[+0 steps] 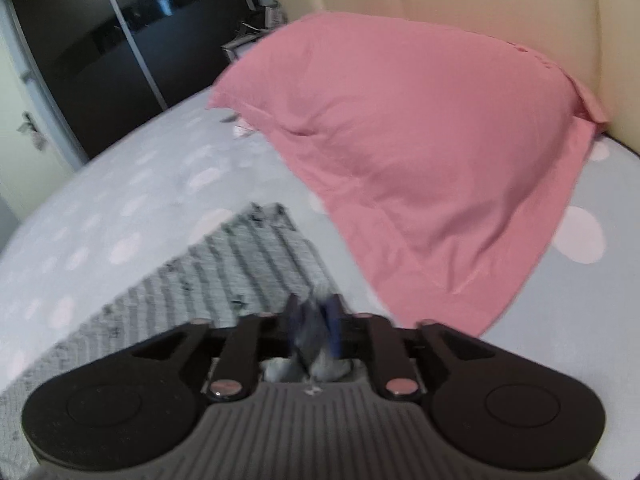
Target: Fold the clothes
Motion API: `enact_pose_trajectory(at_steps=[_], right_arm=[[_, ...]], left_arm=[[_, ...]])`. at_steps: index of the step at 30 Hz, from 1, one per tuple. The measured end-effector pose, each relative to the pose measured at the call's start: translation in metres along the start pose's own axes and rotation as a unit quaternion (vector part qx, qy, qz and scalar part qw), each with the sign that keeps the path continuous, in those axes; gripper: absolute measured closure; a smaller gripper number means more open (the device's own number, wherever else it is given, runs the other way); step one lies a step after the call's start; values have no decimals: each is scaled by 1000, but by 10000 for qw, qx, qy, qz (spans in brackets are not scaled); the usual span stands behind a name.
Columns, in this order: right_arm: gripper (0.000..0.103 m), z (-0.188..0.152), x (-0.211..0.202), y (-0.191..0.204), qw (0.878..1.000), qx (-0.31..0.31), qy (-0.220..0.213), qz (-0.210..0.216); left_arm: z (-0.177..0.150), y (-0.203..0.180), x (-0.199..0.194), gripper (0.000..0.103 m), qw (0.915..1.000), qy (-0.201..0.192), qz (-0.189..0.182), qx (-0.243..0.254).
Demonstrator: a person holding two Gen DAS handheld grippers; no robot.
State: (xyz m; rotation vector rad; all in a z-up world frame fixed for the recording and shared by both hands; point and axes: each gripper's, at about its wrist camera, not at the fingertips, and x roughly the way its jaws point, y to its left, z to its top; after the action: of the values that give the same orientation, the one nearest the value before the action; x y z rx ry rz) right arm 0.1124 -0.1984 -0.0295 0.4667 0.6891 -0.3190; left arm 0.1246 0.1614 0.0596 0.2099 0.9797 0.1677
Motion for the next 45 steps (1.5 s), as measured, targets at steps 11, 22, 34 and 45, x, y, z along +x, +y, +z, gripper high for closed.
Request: enact_pose_trajectory(at_steps=[11,22,34,45], right_arm=[[73,-6,-4,-59,9923,821,357,-860],[79,-25,12,-64,9850,1463,911,-55],[94,-21,17,-37,9850,1495,817,-288],[96,-18,5,-31,9893,189,683,-1274]], left_arm=[[-1,3,-2,50,9999,-7,-27,101],[1,3,0,50,10000,17,35,-3],[0,11,8,50,9999,93,119,73],[-6,15,-1,50,10000,3,88,21]])
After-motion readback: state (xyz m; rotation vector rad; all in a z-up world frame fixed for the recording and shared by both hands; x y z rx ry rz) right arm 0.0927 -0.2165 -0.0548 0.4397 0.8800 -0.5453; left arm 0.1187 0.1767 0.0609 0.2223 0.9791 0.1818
